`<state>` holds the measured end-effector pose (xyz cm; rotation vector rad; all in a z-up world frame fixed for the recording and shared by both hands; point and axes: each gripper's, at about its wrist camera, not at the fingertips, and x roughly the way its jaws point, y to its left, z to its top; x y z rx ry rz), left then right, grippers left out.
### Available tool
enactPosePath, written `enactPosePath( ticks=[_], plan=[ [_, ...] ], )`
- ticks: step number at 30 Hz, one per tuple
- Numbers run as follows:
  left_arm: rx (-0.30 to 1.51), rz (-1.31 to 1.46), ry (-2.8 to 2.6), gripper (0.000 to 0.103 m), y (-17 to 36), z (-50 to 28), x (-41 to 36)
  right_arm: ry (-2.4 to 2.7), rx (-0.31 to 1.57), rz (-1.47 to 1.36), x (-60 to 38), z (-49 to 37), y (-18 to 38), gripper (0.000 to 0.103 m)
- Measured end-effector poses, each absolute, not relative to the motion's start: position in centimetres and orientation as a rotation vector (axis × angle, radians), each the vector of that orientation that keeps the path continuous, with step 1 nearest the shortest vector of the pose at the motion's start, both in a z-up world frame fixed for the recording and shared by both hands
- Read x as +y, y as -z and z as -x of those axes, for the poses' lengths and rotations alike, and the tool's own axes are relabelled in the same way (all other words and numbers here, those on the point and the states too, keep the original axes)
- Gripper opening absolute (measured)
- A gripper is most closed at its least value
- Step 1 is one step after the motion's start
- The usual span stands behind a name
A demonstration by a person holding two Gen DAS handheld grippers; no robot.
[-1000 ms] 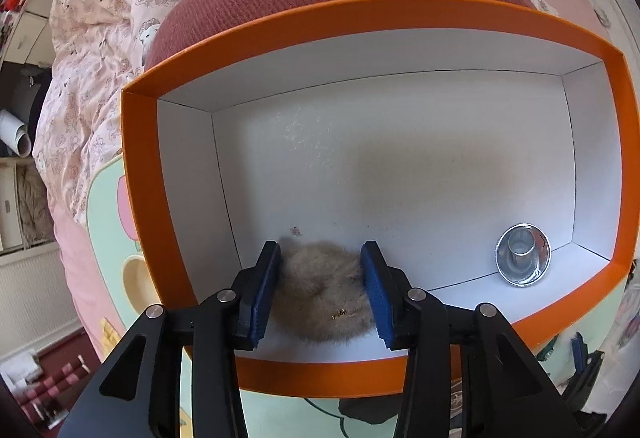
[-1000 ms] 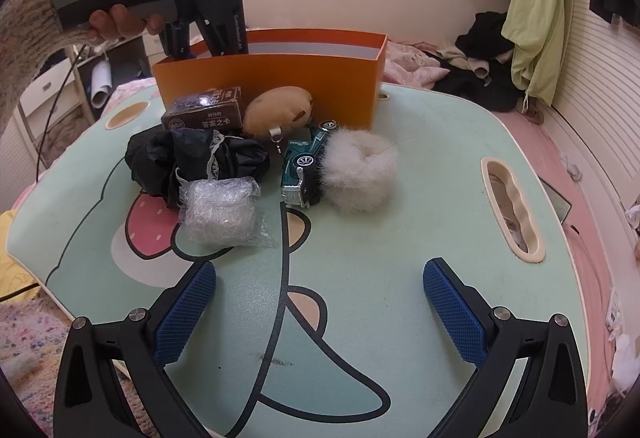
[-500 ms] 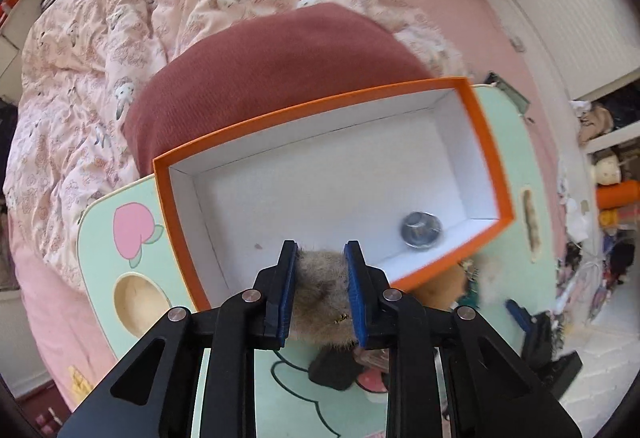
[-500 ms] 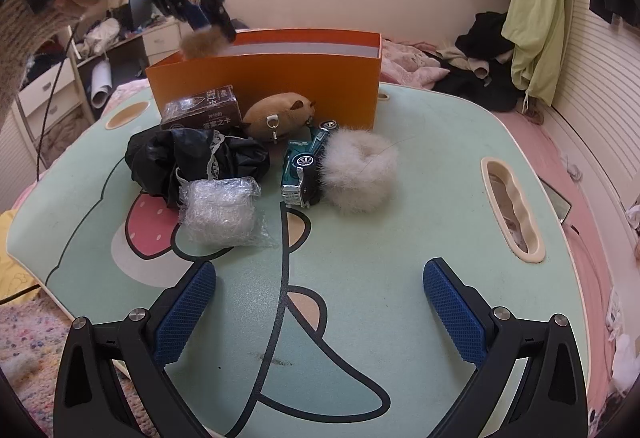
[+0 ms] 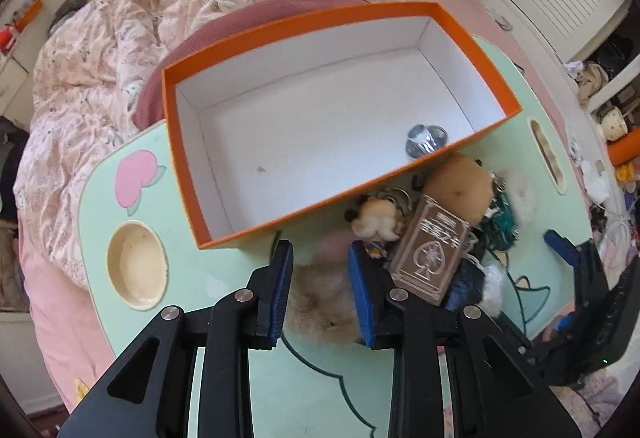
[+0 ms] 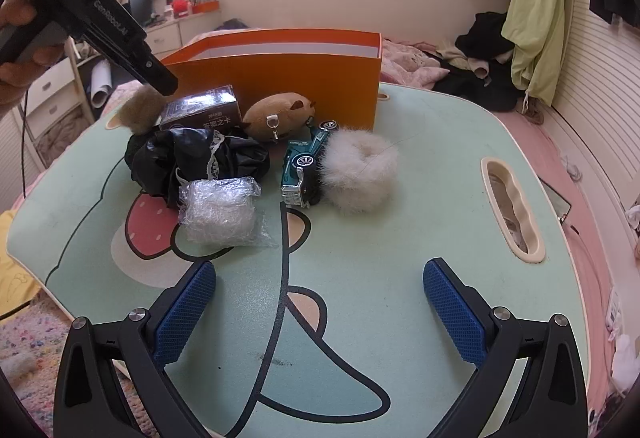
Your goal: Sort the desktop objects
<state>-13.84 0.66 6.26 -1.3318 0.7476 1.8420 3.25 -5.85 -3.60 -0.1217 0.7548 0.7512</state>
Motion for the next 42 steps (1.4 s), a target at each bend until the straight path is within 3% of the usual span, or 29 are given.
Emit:
enactPosePath(
  ticks=[2, 5, 7, 9, 16, 20, 24, 42],
  plan=[
    [0.679, 1.283, -1.887, 0.035, -6.8, 14.1, -0.2, -0.746, 0.755, 0.119, -5.8, -3.2, 3.6, 0.103],
    [0.551, 1.171, -1.972, 0.053, -8.3, 13.6, -2.3, -0.742, 0.755, 0.117, -5.8, -3.2, 3.6, 0.103],
    [0.489, 1.037, -2.081, 0.074, -9.1, 12.2, -4.4, -0.74, 0.755, 0.116, -5.8, -3.2, 3.6, 0.103],
    [0.471, 0.927, -2.131, 0.083, -9.0, 10.0, -6.1, -0.739, 0.755, 0.115, -5.8, -3.2, 3.6, 0.103],
    [0.56, 0.874, -2.121, 0.083, -3.8, 3.2, -9.1, -0.735, 0.754, 0.113, -5.8, -3.2, 3.6, 0.103],
    [0.515, 0.946, -2.132, 0.083, -0.3, 2.6, -9.5, -0.726, 0.754, 0.108, -5.8, -3.2, 3.6, 0.103],
    [0.512, 0.98, -2.147, 0.103, 1.8, 3.8, -8.4, -0.72, 0.757, 0.104, -5.8, -3.4, 3.7, 0.103],
    [0.486, 0.947, -2.153, 0.103, 4.0, 5.1, -8.0, -0.709, 0.755, 0.099, -5.8, -3.4, 3.7, 0.103]
  ],
)
